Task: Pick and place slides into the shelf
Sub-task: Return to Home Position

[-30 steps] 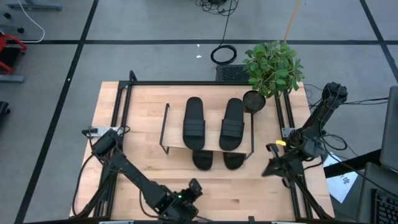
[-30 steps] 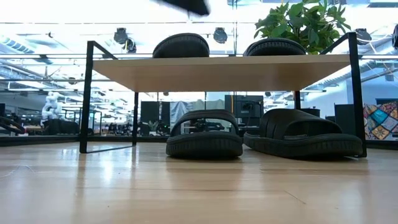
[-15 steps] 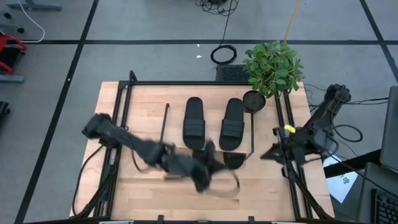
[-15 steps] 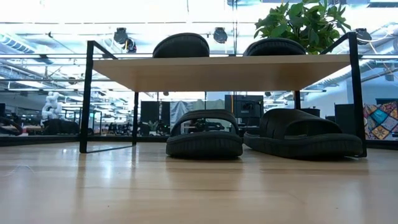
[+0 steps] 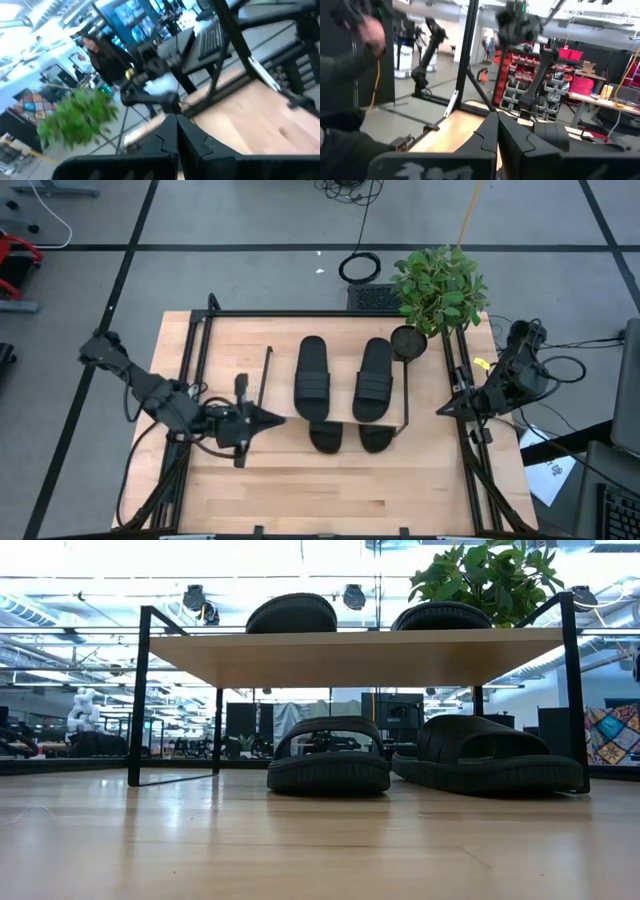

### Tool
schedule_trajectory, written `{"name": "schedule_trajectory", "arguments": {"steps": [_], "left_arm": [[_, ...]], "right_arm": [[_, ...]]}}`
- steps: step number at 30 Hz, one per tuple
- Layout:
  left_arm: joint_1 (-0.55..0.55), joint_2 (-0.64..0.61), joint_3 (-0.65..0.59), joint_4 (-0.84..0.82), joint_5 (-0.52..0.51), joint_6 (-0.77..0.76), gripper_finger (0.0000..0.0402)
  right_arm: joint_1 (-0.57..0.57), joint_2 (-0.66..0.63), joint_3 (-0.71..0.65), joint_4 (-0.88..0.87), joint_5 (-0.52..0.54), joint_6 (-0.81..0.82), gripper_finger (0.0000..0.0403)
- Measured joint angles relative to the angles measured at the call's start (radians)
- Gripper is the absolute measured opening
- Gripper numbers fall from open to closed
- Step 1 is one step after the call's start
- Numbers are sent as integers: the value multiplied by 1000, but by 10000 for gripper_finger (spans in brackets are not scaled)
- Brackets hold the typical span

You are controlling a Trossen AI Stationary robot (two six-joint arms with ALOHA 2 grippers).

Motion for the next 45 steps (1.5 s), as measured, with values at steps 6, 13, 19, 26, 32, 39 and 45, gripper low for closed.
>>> {"name": "schedule_trajectory", "arguments": {"steps": [6, 13, 19, 26, 32, 39, 45], "left_arm": [[-19, -206, -415, 300, -116, -36, 0], [-16, -461, -745, 431, -121, -145, 0], [-16, -655, -960, 578, -238, -211, 0], [-15, -818, -1110, 596, -290, -174, 0], [0, -896, -1143, 557, -163, -130, 0], [67, -910, -1143, 503, -12, -185, 0], [136, -909, -1143, 431, 207, -202, 0]], "right_arm": [[12, -78, -56, -24, 0, 27, 0], [12, -98, -114, -25, 6, 112, 0], [12, -98, -160, -25, 133, 115, 0], [11, -120, -186, -34, 195, 84, 0], [-21, -191, -186, -40, 48, 79, 0], [-112, -197, -285, 72, -169, 132, 0], [-203, -170, -444, 280, -313, 135, 0]]}}
